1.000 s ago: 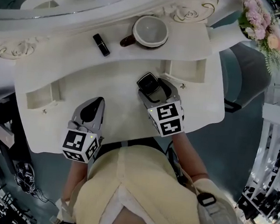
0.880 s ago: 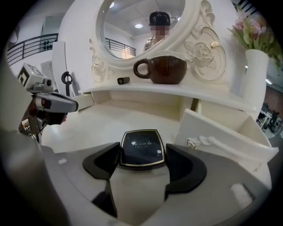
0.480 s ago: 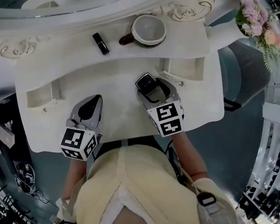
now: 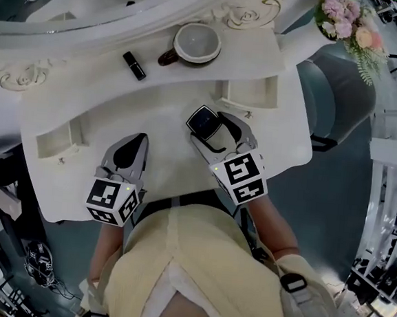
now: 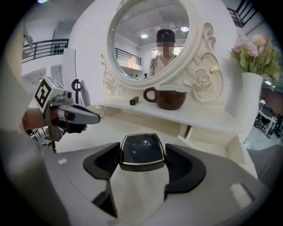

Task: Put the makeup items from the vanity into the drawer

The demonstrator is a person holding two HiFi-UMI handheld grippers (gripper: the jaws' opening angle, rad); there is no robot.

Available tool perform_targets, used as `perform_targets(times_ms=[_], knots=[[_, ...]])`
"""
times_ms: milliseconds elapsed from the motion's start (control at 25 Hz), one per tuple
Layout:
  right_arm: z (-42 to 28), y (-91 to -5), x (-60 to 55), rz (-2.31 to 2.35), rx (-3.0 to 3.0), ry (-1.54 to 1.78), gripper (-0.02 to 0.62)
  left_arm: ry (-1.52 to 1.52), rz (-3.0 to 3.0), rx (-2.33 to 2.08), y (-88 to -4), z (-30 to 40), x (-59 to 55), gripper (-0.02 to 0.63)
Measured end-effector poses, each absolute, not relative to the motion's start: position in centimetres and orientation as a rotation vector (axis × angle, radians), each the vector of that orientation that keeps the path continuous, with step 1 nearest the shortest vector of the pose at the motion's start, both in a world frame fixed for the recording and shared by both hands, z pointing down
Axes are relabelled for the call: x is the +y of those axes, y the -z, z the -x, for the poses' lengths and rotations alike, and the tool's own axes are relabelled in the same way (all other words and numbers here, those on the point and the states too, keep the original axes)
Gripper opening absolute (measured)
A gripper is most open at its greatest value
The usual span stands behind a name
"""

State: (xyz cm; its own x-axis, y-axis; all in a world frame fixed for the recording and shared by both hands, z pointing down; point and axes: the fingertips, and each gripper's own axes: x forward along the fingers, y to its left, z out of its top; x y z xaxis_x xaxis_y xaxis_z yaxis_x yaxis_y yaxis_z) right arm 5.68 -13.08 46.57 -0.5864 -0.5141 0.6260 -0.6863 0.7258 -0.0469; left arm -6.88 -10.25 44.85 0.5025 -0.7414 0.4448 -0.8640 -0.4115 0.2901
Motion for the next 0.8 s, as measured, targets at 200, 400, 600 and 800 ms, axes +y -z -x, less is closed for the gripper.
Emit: perform_targets(times_ms=[200, 400, 600, 800], knots=[[-8.8, -43.9, -14.1, -1.004, -2.319, -0.324, 0.32, -0.31, -2.322, -1.279, -43.7, 5.2, -11.4, -0.002], [-12.4, -43.1, -15.8, -1.092, -2.259, -0.303, 0.319, -0.271, -2.384, -1.23, -42.5, 2.9, -12.5, -0.002], [-15.6, -43.0, -17.8, -1.12, -2.189, -0.372, 0.321, -0.237, -2.438, -1.17, -41.9, 0.8, -13.5, -0.002], [-17.3, -43.4, -19.5, -1.105, -2.103, -0.406, 0.321, -0.214, -2.47, -1.119, -41.7, -0.8, -14.4, -0.002]])
